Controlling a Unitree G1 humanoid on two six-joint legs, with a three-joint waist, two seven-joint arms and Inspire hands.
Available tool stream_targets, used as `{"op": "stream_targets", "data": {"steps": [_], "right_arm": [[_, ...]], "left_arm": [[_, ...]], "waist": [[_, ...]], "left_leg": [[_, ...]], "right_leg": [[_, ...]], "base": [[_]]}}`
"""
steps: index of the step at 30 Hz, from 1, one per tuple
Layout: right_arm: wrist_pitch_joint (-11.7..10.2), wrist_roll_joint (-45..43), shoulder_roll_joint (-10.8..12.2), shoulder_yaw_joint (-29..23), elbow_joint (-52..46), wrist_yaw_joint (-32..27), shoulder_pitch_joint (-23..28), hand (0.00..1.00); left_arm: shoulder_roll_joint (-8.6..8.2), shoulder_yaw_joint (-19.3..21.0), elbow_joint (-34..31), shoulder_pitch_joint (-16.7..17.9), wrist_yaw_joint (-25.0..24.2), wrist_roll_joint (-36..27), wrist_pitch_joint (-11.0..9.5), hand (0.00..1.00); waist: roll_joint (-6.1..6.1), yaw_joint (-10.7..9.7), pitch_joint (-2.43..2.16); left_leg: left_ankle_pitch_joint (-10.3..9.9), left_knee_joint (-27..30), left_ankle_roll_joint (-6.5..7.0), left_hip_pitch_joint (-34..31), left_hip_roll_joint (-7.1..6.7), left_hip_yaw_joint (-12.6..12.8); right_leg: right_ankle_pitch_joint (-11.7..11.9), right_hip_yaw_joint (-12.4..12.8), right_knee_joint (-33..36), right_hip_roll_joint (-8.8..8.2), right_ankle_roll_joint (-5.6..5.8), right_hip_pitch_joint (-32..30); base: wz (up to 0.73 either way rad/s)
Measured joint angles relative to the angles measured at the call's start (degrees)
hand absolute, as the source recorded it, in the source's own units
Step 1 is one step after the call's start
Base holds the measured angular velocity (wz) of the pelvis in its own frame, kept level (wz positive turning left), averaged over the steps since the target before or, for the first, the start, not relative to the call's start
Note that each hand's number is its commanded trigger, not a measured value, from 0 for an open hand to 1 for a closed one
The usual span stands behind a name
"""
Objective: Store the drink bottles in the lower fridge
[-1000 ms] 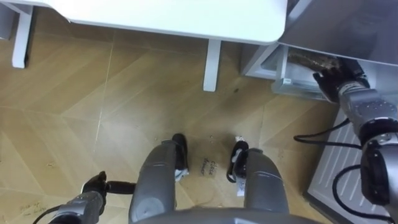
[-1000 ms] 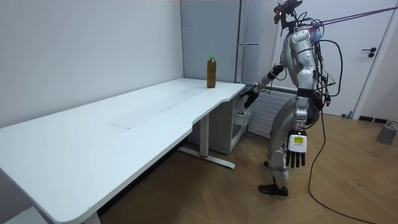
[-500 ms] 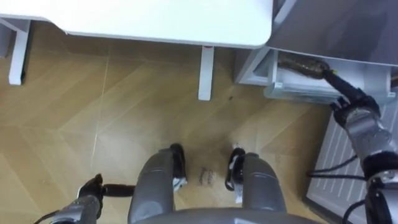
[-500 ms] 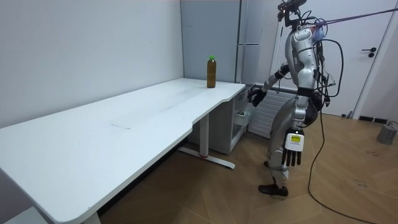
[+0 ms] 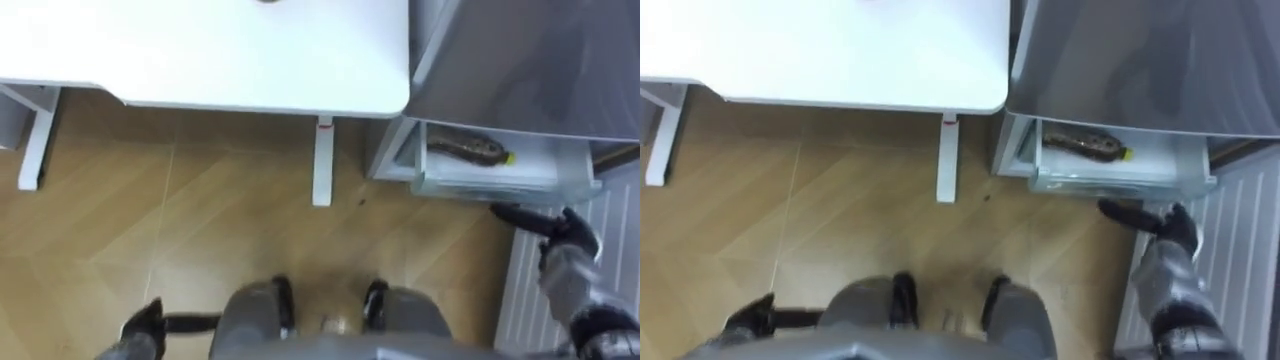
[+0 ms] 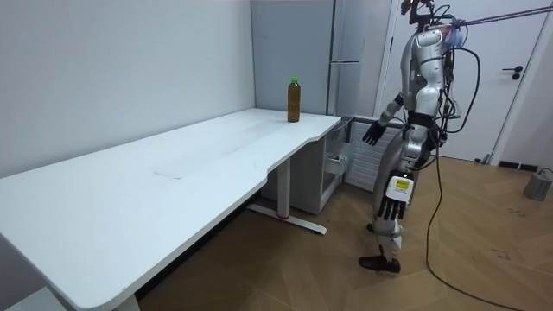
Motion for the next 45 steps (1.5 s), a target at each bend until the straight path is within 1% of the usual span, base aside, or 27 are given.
{"op": "stream_targets", "data": {"steps": [3,6,9,11,13,14,18,21,22,24,26,27,28,29,30,31,32,33,34,35,37,38,40,42,43,44,45], "right_arm": [[0.02,-4.9,0.29,0.08,0.31,2.41,3.55,0.0],[0.14,-7.89,2.06,0.36,2.54,4.52,6.32,0.0],[0.55,-9.74,3.89,2.7,6.08,7.35,7.86,0.0],[0.67,-10.91,4.84,3.0,8.26,8.88,8.63,0.0],[0.81,-13.0,5.67,2.96,9.59,10.16,9.25,0.0],[0.92,-13.25,5.9,2.96,9.75,10.62,9.48,0.0],[1.82,-11.78,6.99,3.13,11.76,12.75,10.68,0.0],[2.38,-9.92,8.2,2.18,13.66,13.41,10.69,0.0],[3.14,-9.24,8.51,1.39,14.31,13.87,10.77,0.0],[4.01,-8.07,8.62,0.27,15.42,15.11,10.76,0.0],[4.69,-7.33,8.6,-0.55,16.06,15.46,10.9,0.0],[5.13,-7.28,8.59,-1.68,16.9,15.66,10.93,0.0],[5.35,-7.22,8.58,-2.86,17.92,15.68,11.05,0.0],[5.54,-7.18,8.54,-3.14,18.01,15.61,11.32,0.0],[5.82,-7.05,8.54,-3.34,18.13,15.55,11.72,0.0],[6.47,-6.6,8.54,-4.09,18.4,15.56,11.96,0.0],[6.83,-6.19,8.54,-4.67,18.42,15.56,12.01,0.0],[7.4,-6.16,8.54,-5.83,18.33,15.56,12.04,0.0],[7.82,-6.56,8.48,-7.52,18.28,15.57,12.0,0.0],[7.94,-6.71,8.38,-8.1,18.28,15.54,11.99,0.0],[7.87,-8.25,8.07,-10.26,18.05,15.49,12.12,0.0],[7.75,-8.54,8.04,-10.6,17.84,15.5,12.22,0.0],[7.4,-8.91,8.05,-11.2,17.6,15.42,12.29,0.0],[7.31,-10.08,8.1,-11.53,17.47,15.21,12.26,0.0],[7.3,-11.52,8.23,-11.86,17.3,15.22,12.5,0.0],[7.29,-12.21,8.23,-11.88,17.25,15.22,12.53,0.0],[7.18,-12.97,8.22,-11.82,17.27,15.04,12.72,0.0]], "left_arm": [[-0.29,1.88,-0.71,1.56,-0.01,2.74,-0.27,0.0],[-0.41,2.85,-1.4,2.93,-0.01,4.23,-0.24,0.0],[-0.58,2.88,-1.61,3.19,-0.17,5.53,-0.27,0.0],[-1.17,3.59,-1.74,3.27,0.02,6.45,-0.27,0.0],[-2.4,5.43,-2.33,3.72,0.39,9.22,-0.24,0.0],[-2.45,5.73,-2.35,3.89,0.37,9.58,-0.23,0.0],[-3.51,6.74,-2.1,4.18,0.8,9.88,-0.2,0.0],[-4.76,9.09,-2.07,4.68,1.91,9.86,-0.18,0.0],[-4.84,10.18,-2.08,5.04,1.99,9.77,-0.13,0.0],[-5.13,12.45,-2.08,5.87,2.15,9.29,0.02,0.0],[-5.57,14.56,-2.1,7.22,2.7,8.57,0.33,0.0],[-6.18,16.74,-2.09,8.22,3.03,7.72,0.84,0.0],[-6.75,18.84,-2.1,9.24,3.32,6.54,1.14,0.0],[-6.96,19.77,-2.12,9.69,3.58,6.21,1.34,0.0],[-7.13,21.14,-2.14,10.35,4.83,5.08,1.74,0.0],[-7.2,22.9,-2.14,10.44,6.4,3.46,2.09,0.0],[-7.28,24.23,-2.23,10.56,7.29,2.72,2.26,0.0],[-7.31,27.15,-2.75,10.6,9.31,2.37,2.6,0.0],[-7.29,30.24,-4.76,10.61,11.62,2.2,3.23,0.0],[-7.26,31.6,-5.84,10.56,12.77,1.91,3.19,0.0],[-7.12,35.44,-10.39,10.32,17.34,1.93,2.92,0.0],[-7.11,35.61,-12.13,10.39,18.59,1.9,2.92,0.0],[-7.11,36.14,-20.83,10.44,23.52,2.04,2.59,0.0],[-7.14,36.94,-25.98,10.02,26.36,2.57,1.5,0.0],[-7.22,37.66,-29.67,10.0,28.33,3.1,0.97,0.0],[-7.21,37.74,-31.38,10.06,29.4,3.48,0.54,0.0],[-7.24,37.56,-35.29,10.25,31.57,5.02,0.2,0.0]], "waist": [[-0.1,-0.26,-0.01],[-0.41,-0.42,-0.23],[-0.85,-0.29,-0.25],[-0.9,-0.18,-0.26],[-0.75,-0.32,-0.27],[-0.75,-0.44,-0.27],[-0.73,-0.24,0.11],[-1.03,-0.4,0.28],[-1.16,-0.62,0.18],[-1.2,-0.51,0.19],[-0.79,-0.33,-0.17],[-1.15,-0.31,-0.03],[-0.82,-0.29,-0.25],[-0.72,-0.23,-0.32],[-0.87,-0.07,-0.26],[-0.62,-0.05,-0.41],[-0.49,0.04,-0.42],[-0.03,0.26,-0.59],[0.16,0.42,-0.57],[0.24,0.5,-0.53],[0.59,1.04,-0.39],[1.09,1.03,-0.51],[1.26,1.21,-0.35],[1.66,1.36,-0.6],[1.67,1.3,-0.61],[1.68,1.23,-0.63],[1.54,1.13,-0.67]], "left_leg": [[0.2,-2.73,-0.31,3.73,-0.41,-0.03],[0.5,-6.28,-0.79,8.44,-0.83,-0.17],[0.73,-9.24,-1.31,12.59,-1.04,-0.07],[0.87,-10.8,-1.55,14.87,-1.06,0.19],[0.84,-11.91,-1.66,17.06,-1.17,0.2],[0.84,-12.0,-1.66,17.43,-1.21,0.08],[0.74,-13.43,-1.82,20.85,-1.5,-0.23],[0.48,-13.69,-2.13,21.51,-1.69,-0.43],[0.47,-13.8,-2.12,21.63,-1.73,-0.56],[0.38,-13.85,-2.03,22.05,-1.75,-0.7],[0.23,-13.91,-2.05,22.67,-1.75,-0.68],[0.08,-13.91,-2.02,23.17,-1.8,-0.68],[-0.16,-13.78,-2.03,23.8,-1.83,-0.83],[-0.28,-13.78,-2.02,24.18,-1.87,-0.98],[-0.47,-13.75,-2.0,24.92,-1.89,-1.09],[-0.54,-13.76,-2.0,25.42,-1.91,-1.17],[-0.54,-13.86,-2.0,25.73,-1.91,-1.15],[-0.55,-13.92,-2.0,26.15,-1.88,-1.18],[-0.56,-13.77,-1.99,26.16,-1.9,-1.76],[-0.57,-13.7,-1.99,26.22,-1.91,-1.99],[-0.79,-13.91,-2.06,27.12,-1.82,-2.55],[-0.93,-14.01,-2.07,27.12,-1.84,-3.06],[-0.89,-13.78,-2.08,27.12,-1.92,-3.81],[-0.87,-13.73,-2.08,27.13,-1.92,-3.86],[-0.86,-13.75,-2.09,27.13,-1.92,-3.88],[-0.86,-13.75,-2.09,27.12,-1.94,-3.96],[-0.88,-13.68,-2.06,27.05,-2.13,-4.79]], "right_leg": [[0.16,-0.29,-2.61,0.14,0.05,3.62],[0.27,-0.82,-6.01,0.45,0.24,8.1],[0.3,-0.83,-8.47,0.89,0.29,12.08],[0.32,-0.84,-9.68,1.1,0.29,14.24],[0.33,-1.06,-11.16,1.22,0.3,16.64],[0.33,-1.19,-11.61,1.25,0.3,17.23],[0.32,-1.45,-13.46,1.33,0.42,20.6],[0.2,-2.54,-14.15,1.25,0.74,22.02],[0.22,-2.77,-14.59,1.26,0.86,22.43],[0.18,-2.96,-14.71,1.26,0.94,23.04],[0.16,-2.69,-14.81,1.3,0.98,23.6],[0.12,-2.63,-15.05,1.31,1.04,24.31],[0.15,-2.61,-15.49,1.37,1.11,25.24],[0.15,-2.66,-15.69,1.39,1.15,25.75],[0.09,-2.68,-15.7,1.38,1.25,26.53],[0.07,-2.66,-15.74,1.38,1.28,27.05],[0.07,-2.62,-15.72,1.39,1.28,27.21],[0.07,-2.44,-15.62,1.44,1.27,27.31],[0.09,-2.47,-15.51,1.48,1.24,27.54],[0.1,-2.52,-15.52,1.51,1.23,27.78],[0.12,-2.42,-15.52,1.74,1.18,28.52],[0.15,-2.35,-15.58,1.85,1.13,28.61],[0.11,-2.39,-15.69,1.97,1.04,28.97],[0.08,-2.39,-15.65,1.99,1.0,28.97],[0.08,-2.38,-15.67,1.99,1.0,28.95],[0.08,-2.41,-15.68,1.99,0.99,28.97],[0.08,-2.45,-15.68,1.99,0.99,28.99]], "base": [[0.03],[0.04],[-0.05],[-0.07],[-0.02],[0.0],[0.01],[0.16],[0.21],[0.06],[-0.02],[0.0],[0.0],[0.0],[0.0],[0.0],[-0.05],[-0.04],[0.0],[0.0],[-0.02],[0.0],[0.08],[0.02],[0.0],[0.0],[0.0]]}}
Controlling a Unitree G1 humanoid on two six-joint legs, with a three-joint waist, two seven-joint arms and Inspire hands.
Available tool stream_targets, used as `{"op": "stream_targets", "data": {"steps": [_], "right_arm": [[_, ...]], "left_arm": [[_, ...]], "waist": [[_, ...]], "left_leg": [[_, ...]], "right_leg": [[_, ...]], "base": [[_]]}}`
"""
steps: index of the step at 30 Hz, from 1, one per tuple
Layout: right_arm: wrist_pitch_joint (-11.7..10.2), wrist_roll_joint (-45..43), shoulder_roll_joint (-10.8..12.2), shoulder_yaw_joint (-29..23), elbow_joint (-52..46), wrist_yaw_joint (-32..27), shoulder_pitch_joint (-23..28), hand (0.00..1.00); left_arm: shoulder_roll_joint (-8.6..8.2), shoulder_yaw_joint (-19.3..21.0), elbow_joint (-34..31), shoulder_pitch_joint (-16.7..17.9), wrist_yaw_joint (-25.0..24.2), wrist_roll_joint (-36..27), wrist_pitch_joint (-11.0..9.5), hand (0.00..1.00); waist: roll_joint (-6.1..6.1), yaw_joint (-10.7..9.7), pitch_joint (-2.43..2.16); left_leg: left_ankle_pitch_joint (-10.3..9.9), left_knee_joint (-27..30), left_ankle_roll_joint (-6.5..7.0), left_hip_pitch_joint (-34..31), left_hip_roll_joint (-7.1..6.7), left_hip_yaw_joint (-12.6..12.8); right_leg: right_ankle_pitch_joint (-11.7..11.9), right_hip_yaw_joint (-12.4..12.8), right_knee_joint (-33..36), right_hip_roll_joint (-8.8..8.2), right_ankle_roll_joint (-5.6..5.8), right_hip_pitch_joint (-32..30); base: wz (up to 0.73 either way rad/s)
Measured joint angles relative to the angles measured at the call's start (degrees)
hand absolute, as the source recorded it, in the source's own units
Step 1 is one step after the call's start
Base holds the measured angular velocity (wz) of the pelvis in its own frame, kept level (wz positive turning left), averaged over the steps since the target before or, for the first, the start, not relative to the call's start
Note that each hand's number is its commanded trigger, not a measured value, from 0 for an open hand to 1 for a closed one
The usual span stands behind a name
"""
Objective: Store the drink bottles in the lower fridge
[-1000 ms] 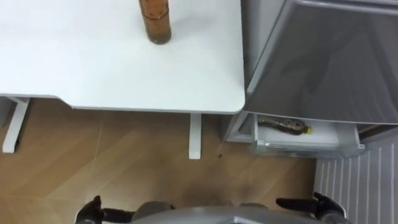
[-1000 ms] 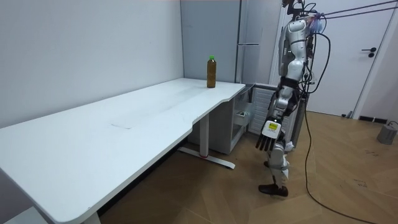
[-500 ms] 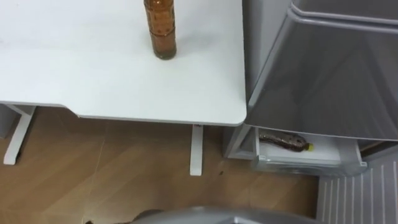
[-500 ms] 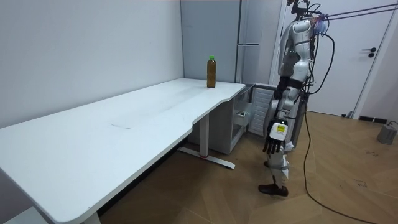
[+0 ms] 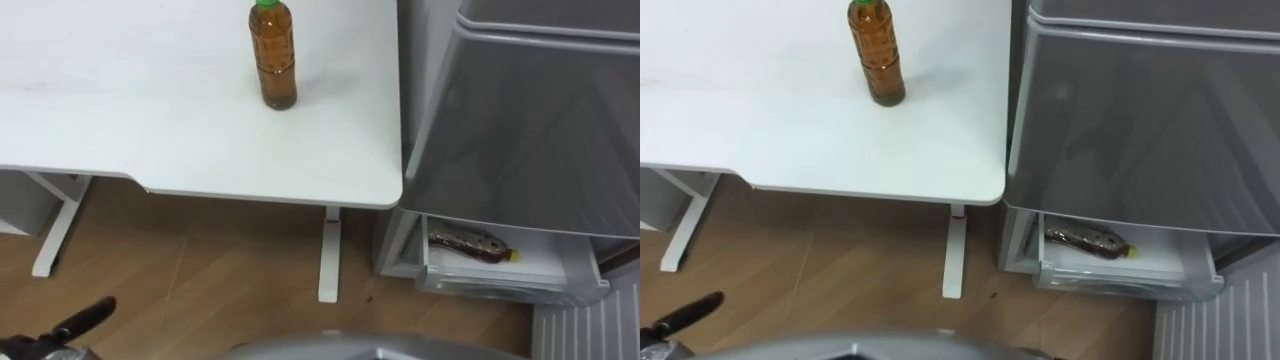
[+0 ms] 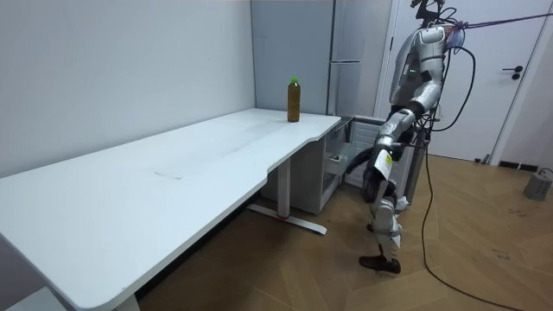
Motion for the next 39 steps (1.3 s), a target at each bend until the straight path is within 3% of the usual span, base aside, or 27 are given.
{"op": "stream_targets", "data": {"steps": [4,9,12,18,21,27,31,39], "right_arm": [[-1.05,-2.11,0.07,0.06,0.47,-0.08,0.45,0.0],[-2.88,-4.42,0.08,-0.43,1.95,1.39,0.2,0.0],[-3.22,-4.43,-0.07,-0.42,2.39,2.59,-0.1,0.0],[-2.86,-4.9,-0.3,-0.37,4.09,4.88,-0.35,0.0],[-2.85,-5.1,-0.23,-0.38,4.65,4.91,-1.32,0.0],[-2.94,-5.11,0.09,0.01,5.13,5.33,-2.29,0.0],[-3.36,-6.89,0.28,0.13,5.07,4.96,-2.49,0.0],[-2.68,-14.37,0.24,0.09,5.02,4.61,-2.45,0.0]], "left_arm": [[-0.97,-0.05,-13.36,0.18,5.36,7.6,-1.46,0.0],[-0.68,-0.09,-29.06,-1.27,6.74,12.97,-3.38,0.0],[-0.66,-0.48,-35.42,-1.44,5.52,12.94,-4.6,0.0],[-0.58,-3.07,-46.19,-1.54,-1.59,12.65,-4.52,0.0],[-0.46,-5.42,-46.56,-3.49,-5.58,12.71,-4.33,0.0],[0.44,-11.88,-46.83,-7.12,-15.71,10.95,-3.24,0.0],[0.49,-13.77,-46.0,-10.36,-22.09,5.41,-2.76,0.0],[0.48,-13.81,-42.11,-14.27,-28.6,5.71,0.99,0.0]], "waist": [[-0.48,0.12,-0.24],[-0.49,-0.4,-0.25],[-0.08,-1.03,0.04],[0.57,-2.85,0.24],[0.43,-4.1,0.22],[-0.34,-6.06,0.92],[-0.29,-6.21,1.49],[-0.09,-6.68,1.26]], "left_leg": [[-0.07,0.04,0.12,0.02,-0.44,-1.86],[-0.1,-0.04,0.17,-0.03,-0.58,-2.72],[-0.15,-0.39,0.24,-0.13,-0.58,-2.81],[-0.15,0.08,0.28,-0.73,-0.7,-3.37],[-0.08,0.25,0.33,-0.99,-0.79,-3.58],[-0.08,0.18,0.33,-0.88,-0.87,-3.59],[-0.08,-0.1,0.33,-0.48,-0.86,-3.32],[-0.08,-0.58,0.33,0.97,-0.81,-3.3]], "right_leg": [[-0.01,-0.07,-0.02,0.0,0.01,-0.09],[-0.01,-0.1,-0.02,0.01,0.01,0.04],[-0.01,0.1,-0.04,0.06,0.01,0.0],[-0.04,-0.06,-0.31,0.05,0.03,-0.44],[-0.03,-0.19,-0.67,0.04,0.03,-0.41],[-0.03,0.01,-1.01,0.06,0.03,-0.6],[-0.02,1.37,-0.95,0.15,0.02,-1.0],[-0.02,3.49,-0.83,0.36,0.01,-0.82]], "base": [[0.0],[0.0],[-0.01],[0.02],[0.05],[-0.01],[-0.14],[-0.15]]}}
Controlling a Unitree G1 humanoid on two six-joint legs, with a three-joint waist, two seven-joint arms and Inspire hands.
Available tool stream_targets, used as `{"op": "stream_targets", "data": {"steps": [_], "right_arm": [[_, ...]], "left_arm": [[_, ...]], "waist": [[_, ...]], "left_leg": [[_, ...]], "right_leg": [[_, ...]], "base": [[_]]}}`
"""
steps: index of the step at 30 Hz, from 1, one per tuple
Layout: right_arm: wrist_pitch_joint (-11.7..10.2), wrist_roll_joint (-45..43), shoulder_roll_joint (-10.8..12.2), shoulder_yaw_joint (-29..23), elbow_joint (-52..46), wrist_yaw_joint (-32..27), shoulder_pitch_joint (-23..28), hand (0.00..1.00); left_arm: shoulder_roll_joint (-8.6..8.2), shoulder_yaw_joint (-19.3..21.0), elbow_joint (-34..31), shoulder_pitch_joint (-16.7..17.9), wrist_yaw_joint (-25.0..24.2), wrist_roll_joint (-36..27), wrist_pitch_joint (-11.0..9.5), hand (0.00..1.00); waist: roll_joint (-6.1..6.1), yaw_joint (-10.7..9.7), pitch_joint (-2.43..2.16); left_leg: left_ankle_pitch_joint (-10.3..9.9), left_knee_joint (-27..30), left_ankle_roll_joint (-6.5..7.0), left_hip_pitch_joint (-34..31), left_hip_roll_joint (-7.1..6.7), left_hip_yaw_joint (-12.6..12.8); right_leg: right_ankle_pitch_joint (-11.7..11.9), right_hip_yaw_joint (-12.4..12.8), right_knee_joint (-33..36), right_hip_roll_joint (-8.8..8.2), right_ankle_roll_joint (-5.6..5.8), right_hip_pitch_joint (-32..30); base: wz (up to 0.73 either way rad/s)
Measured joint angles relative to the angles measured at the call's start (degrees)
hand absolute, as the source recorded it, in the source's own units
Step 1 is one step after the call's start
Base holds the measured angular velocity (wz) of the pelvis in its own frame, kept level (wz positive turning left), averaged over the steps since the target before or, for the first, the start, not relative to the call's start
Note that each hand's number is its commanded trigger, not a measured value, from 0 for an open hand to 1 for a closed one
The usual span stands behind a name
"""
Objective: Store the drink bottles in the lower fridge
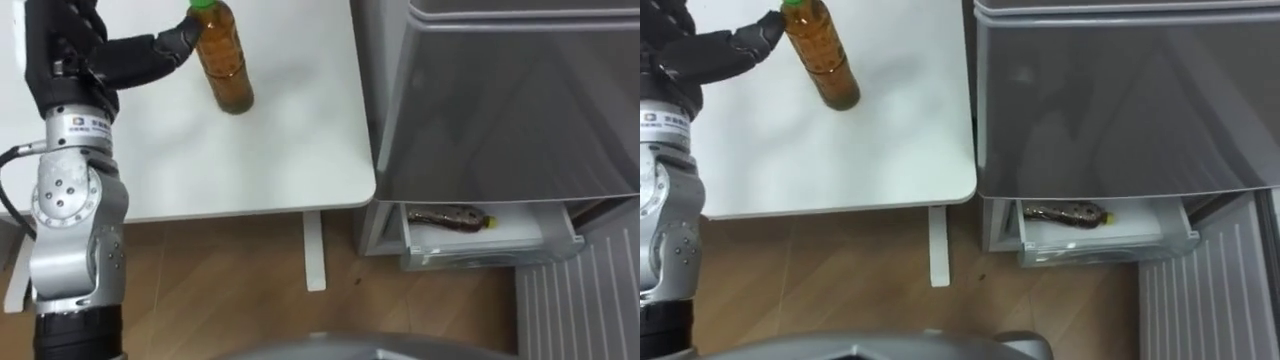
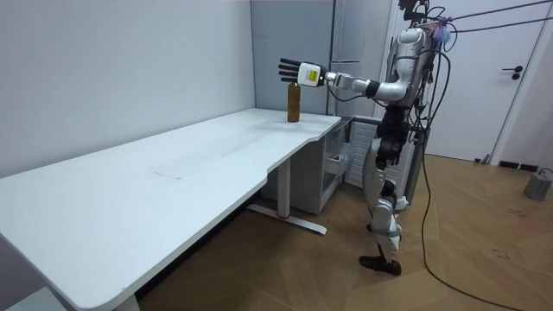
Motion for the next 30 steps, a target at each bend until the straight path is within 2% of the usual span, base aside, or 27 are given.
{"op": "stream_targets", "data": {"steps": [6,11,16,23,25,30], "right_arm": [[1.58,-1.61,0.0,0.22,-0.09,-0.29,-0.05,0.0],[3.61,-1.92,0.01,0.23,-0.09,-0.36,0.26,0.0],[5.78,-5.63,-0.02,0.23,-0.25,-0.32,0.99,0.0],[7.26,-6.11,-0.01,0.21,-0.8,-0.33,0.97,0.0],[7.33,-6.12,0.0,0.21,-1.87,-0.37,1.04,0.0],[7.33,-6.2,0.02,0.25,-2.06,-0.43,0.94,0.0]], "left_arm": [[0.0,-0.31,3.02,-0.7,-2.05,0.4,1.27,0.0],[0.01,-0.29,4.43,-0.92,-2.91,0.42,3.44,0.0],[0.01,-0.15,4.4,-1.02,-2.89,0.94,4.75,0.0],[0.01,-0.14,4.4,-1.02,-4.19,0.88,5.59,0.0],[0.01,-0.15,4.4,-1.02,-4.98,0.89,6.31,0.0],[0.01,-0.15,4.39,-1.02,-5.17,0.85,6.59,0.0]], "waist": [[0.0,-0.94,-0.03],[0.08,-1.23,-0.09],[0.58,-1.15,-0.4],[0.34,-1.13,-0.39],[-0.06,-0.98,-0.49],[-0.59,-0.76,-0.7]], "left_leg": [[0.0,-0.3,0.0,0.23,0.15,1.66],[-0.08,-0.66,0.12,0.13,0.21,1.76],[-0.1,-0.84,0.1,-0.01,0.48,1.73],[-0.09,-0.68,0.1,0.03,0.49,1.81],[-0.08,-0.65,0.09,0.04,0.49,1.86],[-0.08,-0.6,0.09,0.17,0.48,1.83]], "right_leg": [[0.0,0.85,0.9,0.0,0.01,-0.62],[0.0,1.47,1.12,0.17,0.01,-1.21],[0.1,1.78,1.01,0.5,-0.13,-1.32],[0.11,1.64,0.93,0.49,-0.15,-1.19],[0.11,1.6,0.91,0.49,-0.15,-1.16],[0.11,1.7,0.9,0.48,-0.15,-1.01]], "base": [[-0.07],[-0.02],[-0.01],[0.0],[0.0],[0.0]]}}
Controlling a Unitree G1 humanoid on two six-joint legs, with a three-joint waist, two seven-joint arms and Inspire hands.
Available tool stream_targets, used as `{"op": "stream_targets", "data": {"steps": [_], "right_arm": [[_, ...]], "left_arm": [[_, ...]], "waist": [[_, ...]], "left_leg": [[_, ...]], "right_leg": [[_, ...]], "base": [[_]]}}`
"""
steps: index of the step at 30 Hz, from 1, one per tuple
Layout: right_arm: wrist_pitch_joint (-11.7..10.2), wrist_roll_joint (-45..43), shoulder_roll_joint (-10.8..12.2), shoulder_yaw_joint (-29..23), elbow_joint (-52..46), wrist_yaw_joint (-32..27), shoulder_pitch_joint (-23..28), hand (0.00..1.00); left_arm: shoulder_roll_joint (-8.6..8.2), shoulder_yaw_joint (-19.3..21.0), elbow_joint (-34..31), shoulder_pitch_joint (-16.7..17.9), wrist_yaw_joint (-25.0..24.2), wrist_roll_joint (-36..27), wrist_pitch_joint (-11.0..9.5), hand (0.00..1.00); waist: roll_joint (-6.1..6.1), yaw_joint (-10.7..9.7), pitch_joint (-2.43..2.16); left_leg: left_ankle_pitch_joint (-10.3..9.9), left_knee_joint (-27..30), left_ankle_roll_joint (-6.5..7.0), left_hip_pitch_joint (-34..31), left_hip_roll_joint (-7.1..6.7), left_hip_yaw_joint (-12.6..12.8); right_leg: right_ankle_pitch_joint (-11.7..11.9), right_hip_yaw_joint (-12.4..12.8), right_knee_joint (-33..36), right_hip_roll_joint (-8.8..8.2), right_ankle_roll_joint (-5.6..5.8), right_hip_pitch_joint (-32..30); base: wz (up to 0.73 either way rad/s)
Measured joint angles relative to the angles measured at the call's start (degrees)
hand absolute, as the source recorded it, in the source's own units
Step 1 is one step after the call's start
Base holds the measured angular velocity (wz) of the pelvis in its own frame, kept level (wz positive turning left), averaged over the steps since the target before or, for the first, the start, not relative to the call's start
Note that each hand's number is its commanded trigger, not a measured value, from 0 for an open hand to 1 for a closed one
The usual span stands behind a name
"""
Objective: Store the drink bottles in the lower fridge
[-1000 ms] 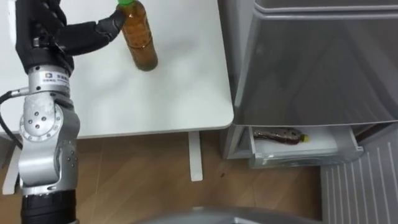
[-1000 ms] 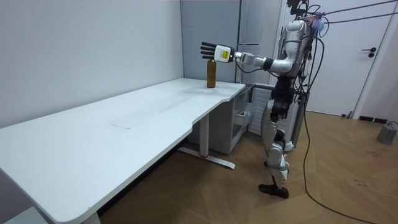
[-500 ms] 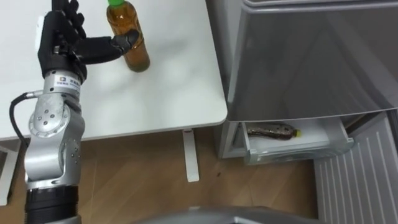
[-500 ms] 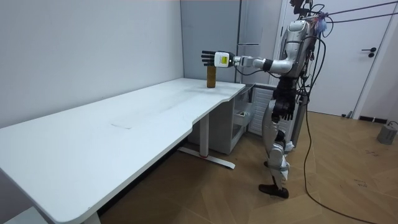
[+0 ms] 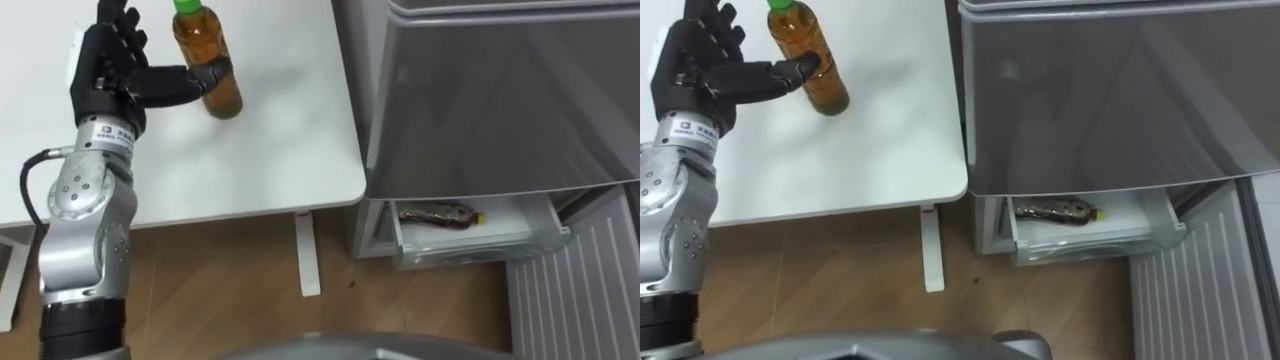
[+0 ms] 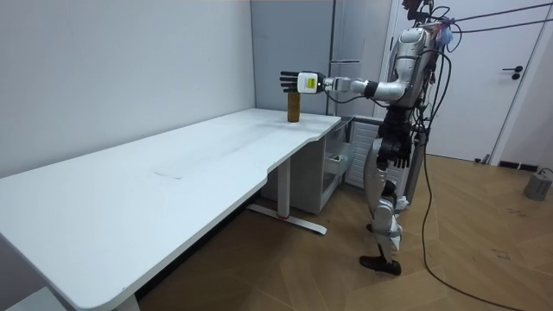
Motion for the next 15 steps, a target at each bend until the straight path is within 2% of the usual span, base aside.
{"op": "stream_targets", "data": {"steps": [8,11,15], "right_arm": [[0.25,-0.99,0.01,0.36,-0.08,-0.03,-0.63,0.0],[1.2,-0.96,0.0,0.45,-0.43,0.02,-0.88,0.0],[1.23,-1.0,-0.06,0.41,-0.38,0.02,-0.98,0.0]], "left_arm": [[0.0,0.01,0.01,0.0,0.68,-0.37,0.52,0.0],[0.0,-0.03,0.1,0.0,1.6,-0.73,1.15,0.0],[0.0,-0.01,3.12,-0.69,2.72,-3.27,1.19,0.0]], "waist": [[0.01,0.11,0.03],[0.19,0.03,0.17],[0.54,-0.2,0.27]], "left_leg": [[0.0,-0.11,0.0,0.19,0.0,0.03],[0.0,-0.25,0.0,0.33,0.0,0.14],[0.0,-0.22,0.0,0.45,0.0,0.18]], "right_leg": [[0.01,0.43,0.02,0.09,-0.02,-0.02],[0.02,0.47,0.04,0.09,-0.02,0.03],[0.02,0.45,0.12,0.09,-0.03,0.12]], "base": [[-0.01],[0.0],[0.0]]}}
